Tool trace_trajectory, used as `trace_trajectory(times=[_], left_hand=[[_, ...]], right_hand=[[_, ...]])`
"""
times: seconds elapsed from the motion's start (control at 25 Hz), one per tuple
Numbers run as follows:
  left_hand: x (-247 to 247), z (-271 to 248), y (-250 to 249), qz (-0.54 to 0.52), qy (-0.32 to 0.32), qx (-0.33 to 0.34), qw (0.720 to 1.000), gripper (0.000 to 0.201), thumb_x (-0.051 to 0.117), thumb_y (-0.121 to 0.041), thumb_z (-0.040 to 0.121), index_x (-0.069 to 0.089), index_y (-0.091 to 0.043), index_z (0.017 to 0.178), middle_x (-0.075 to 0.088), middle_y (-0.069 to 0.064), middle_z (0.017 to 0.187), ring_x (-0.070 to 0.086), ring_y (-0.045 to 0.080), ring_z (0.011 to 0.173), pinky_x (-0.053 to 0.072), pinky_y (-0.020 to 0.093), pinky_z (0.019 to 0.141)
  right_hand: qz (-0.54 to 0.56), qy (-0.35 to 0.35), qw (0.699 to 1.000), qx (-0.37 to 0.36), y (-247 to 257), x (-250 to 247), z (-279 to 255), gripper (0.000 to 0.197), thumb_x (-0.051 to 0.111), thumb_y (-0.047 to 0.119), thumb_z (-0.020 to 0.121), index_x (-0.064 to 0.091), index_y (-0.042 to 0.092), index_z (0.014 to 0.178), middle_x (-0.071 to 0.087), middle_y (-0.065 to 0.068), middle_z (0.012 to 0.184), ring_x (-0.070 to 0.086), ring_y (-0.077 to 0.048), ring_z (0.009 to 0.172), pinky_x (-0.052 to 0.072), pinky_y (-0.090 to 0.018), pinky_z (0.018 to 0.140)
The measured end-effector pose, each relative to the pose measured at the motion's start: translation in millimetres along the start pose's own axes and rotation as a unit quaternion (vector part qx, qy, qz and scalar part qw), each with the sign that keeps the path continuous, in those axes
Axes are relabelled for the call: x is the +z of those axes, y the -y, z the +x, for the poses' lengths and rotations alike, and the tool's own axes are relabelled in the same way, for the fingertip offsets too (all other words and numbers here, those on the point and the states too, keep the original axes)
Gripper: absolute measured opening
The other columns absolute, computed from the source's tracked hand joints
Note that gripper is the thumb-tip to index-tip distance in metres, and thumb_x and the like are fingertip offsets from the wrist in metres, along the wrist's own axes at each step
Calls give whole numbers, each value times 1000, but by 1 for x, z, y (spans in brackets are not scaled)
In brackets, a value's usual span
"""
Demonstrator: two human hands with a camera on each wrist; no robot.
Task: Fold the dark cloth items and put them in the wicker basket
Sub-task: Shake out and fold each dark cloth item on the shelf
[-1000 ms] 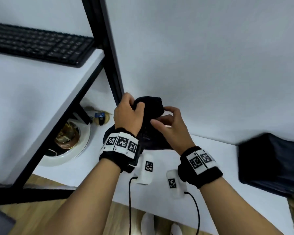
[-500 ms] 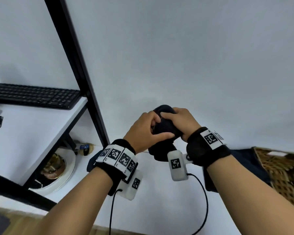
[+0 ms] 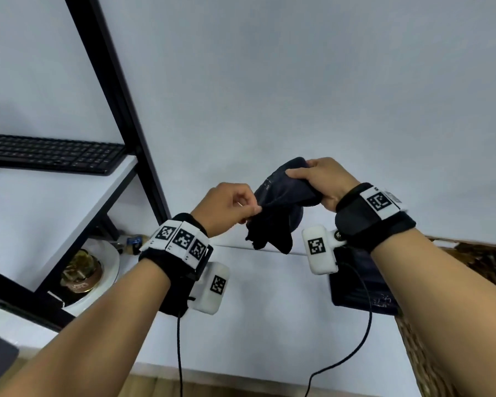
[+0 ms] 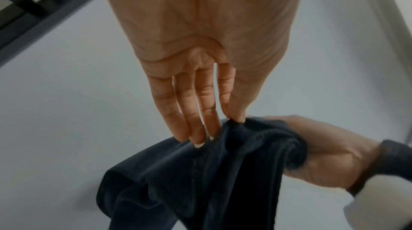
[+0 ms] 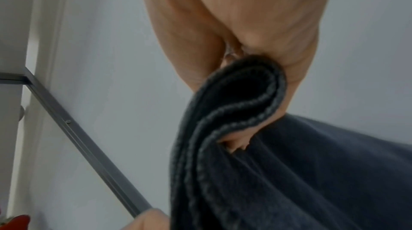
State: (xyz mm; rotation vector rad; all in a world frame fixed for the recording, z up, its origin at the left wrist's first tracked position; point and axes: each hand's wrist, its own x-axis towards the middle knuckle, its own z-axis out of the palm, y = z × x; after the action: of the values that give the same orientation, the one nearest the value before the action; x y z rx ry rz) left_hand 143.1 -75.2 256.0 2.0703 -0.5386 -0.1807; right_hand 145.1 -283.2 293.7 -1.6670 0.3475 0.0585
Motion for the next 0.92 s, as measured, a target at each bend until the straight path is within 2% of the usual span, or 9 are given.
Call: trace_trajectory(times=[0.08, 0.16, 0.32, 0.48, 0.56, 0.64, 0.68, 0.8, 0.92], left_hand=[[-1, 6, -5, -21, -6, 9, 1000, 9, 69, -10, 82, 64, -7, 75, 71, 14, 76, 69, 29, 73, 56, 35, 68], [6, 7, -10, -17, 15, 7, 1000, 14, 71, -14, 81, 62, -8, 73, 71, 12, 73, 69, 23, 68, 52, 28, 64], [34, 10, -14, 83, 66, -8, 994, 39, 74, -47, 76, 62, -11, 82, 71, 4, 73, 67, 14, 66, 51, 25, 65], [39, 23, -6, 32, 75, 2, 997, 34, 71, -32, 82, 63, 0, 88, 67, 19, 75, 66, 23, 63, 54, 34, 67], [28, 25, -4, -31, 67, -15, 997, 23, 72, -22, 82, 64, -1, 80, 64, 17, 68, 63, 27, 62, 54, 35, 65], [13, 28, -3, -51, 37, -17, 998, 10, 71, -14, 84, 67, -5, 80, 63, 12, 67, 60, 20, 64, 51, 32, 67], [5, 32, -5, -52, 12, -6, 999, 8, 70, -15, 85, 68, -7, 82, 65, 12, 70, 60, 18, 66, 50, 34, 70], [-9, 46, -26, -39, -53, 38, 997, 14, 62, -28, 84, 68, -15, 87, 67, 15, 77, 59, 18, 67, 50, 32, 66], [-7, 54, -55, 54, -41, 94, 993, 10, 61, -24, 89, 70, -19, 90, 67, 2, 75, 60, 15, 69, 48, 22, 63]], right_hand=[[-15, 2, 1000, 8, 1, -7, 2, 11, 70, 8, 83, 66, 3, 91, 69, -12, 85, 67, -20, 70, 52, -26, 60], [-18, -5, 1000, 11, 3, -11, 5, 15, 73, 11, 79, 66, 3, 90, 68, -13, 85, 65, -23, 71, 49, -31, 65], [-10, -18, 1000, -6, 10, -11, 7, 12, 73, 8, 79, 63, 3, 85, 65, -15, 84, 63, -23, 70, 51, -32, 66], [2, -21, 1000, -20, 15, -13, 6, 20, 69, 1, 81, 62, -5, 99, 66, -17, 87, 65, -23, 72, 55, -30, 67], [-23, -36, 999, -24, 14, -23, 8, 25, 70, 1, 81, 63, -6, 104, 67, -18, 91, 66, -25, 77, 55, -31, 70], [-84, -58, 994, -30, 11, -34, 10, 27, 71, 5, 80, 64, -4, 104, 67, -17, 95, 66, -28, 85, 54, -33, 73], [-158, -67, 984, -44, 11, -39, 10, 28, 71, 10, 81, 64, -2, 106, 67, -16, 99, 65, -29, 91, 53, -34, 77], [-394, -72, 902, -159, 16, -37, -3, 45, 68, 39, 84, 61, 14, 121, 61, -4, 119, 60, -20, 108, 46, -31, 94], [-358, 48, 898, -251, 26, -20, -26, 45, 71, 44, 81, 58, 24, 120, 62, 9, 108, 62, -7, 94, 47, -22, 84]])
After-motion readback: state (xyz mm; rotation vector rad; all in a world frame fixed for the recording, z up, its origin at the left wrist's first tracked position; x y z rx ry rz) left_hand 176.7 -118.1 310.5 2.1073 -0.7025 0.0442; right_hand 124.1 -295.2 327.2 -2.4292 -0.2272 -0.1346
